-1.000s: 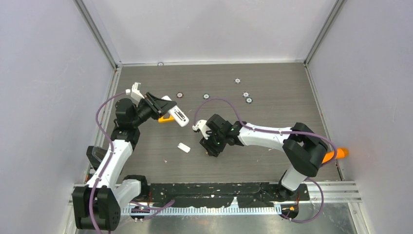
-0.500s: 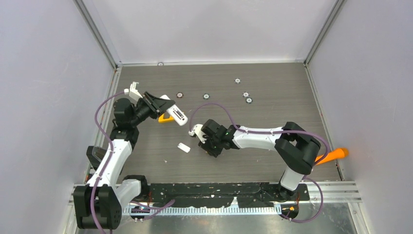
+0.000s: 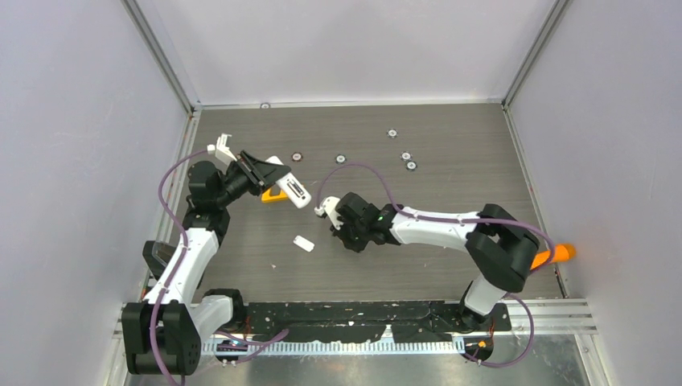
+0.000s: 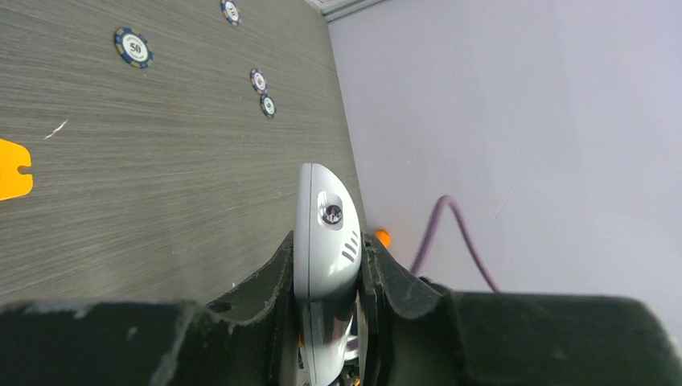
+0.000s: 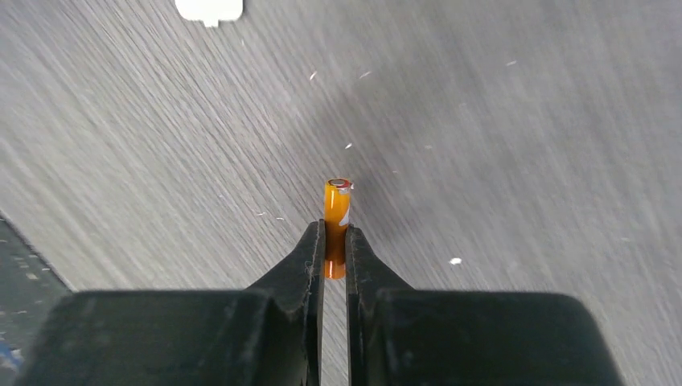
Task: Load the batteries into the remote control
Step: Pick up the battery from the center of the board, then load the battery into the remote control.
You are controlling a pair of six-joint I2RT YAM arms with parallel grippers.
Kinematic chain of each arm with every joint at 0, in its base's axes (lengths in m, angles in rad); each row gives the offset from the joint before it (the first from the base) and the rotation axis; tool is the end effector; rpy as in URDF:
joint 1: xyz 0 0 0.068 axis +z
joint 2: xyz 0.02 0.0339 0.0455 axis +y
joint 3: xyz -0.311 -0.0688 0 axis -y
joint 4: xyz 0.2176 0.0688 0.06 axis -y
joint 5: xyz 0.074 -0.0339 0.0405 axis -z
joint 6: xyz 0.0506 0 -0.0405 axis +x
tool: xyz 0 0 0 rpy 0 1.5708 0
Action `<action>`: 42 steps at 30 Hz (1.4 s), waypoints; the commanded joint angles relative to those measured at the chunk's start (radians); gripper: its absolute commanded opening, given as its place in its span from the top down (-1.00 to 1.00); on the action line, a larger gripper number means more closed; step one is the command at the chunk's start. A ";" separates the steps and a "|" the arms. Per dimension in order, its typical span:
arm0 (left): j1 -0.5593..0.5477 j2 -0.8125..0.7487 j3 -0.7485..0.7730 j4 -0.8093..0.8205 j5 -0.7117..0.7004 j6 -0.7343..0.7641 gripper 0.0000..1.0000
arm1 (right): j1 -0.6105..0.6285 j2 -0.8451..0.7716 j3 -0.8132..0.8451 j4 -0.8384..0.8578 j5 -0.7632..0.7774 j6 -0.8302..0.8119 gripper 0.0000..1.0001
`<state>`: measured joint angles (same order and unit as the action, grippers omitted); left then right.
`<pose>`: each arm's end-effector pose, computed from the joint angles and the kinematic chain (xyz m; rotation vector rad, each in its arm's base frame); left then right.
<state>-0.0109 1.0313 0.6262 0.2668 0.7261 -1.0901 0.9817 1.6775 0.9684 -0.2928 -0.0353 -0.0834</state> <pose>0.1943 -0.0357 0.3343 -0.4137 1.8480 -1.4009 0.1788 0.2707 0.2216 -1.3415 2.2495 0.3741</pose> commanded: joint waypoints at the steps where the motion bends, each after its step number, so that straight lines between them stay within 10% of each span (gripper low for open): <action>1: 0.006 -0.021 0.018 0.095 0.051 0.016 1.00 | -0.043 -0.174 0.013 0.055 -0.033 0.079 0.88; 19: -0.107 -0.060 -0.035 0.445 0.125 -0.084 1.00 | -0.148 -0.585 0.136 0.063 -0.105 0.312 0.87; 42: -0.439 0.309 -0.039 0.819 -0.190 -0.329 1.00 | -0.002 -0.425 0.459 -0.421 0.222 0.429 0.77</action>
<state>-0.4213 1.3048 0.5831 0.9188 0.5850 -1.3537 0.9737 1.2457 1.3838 -0.6621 0.1257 0.3252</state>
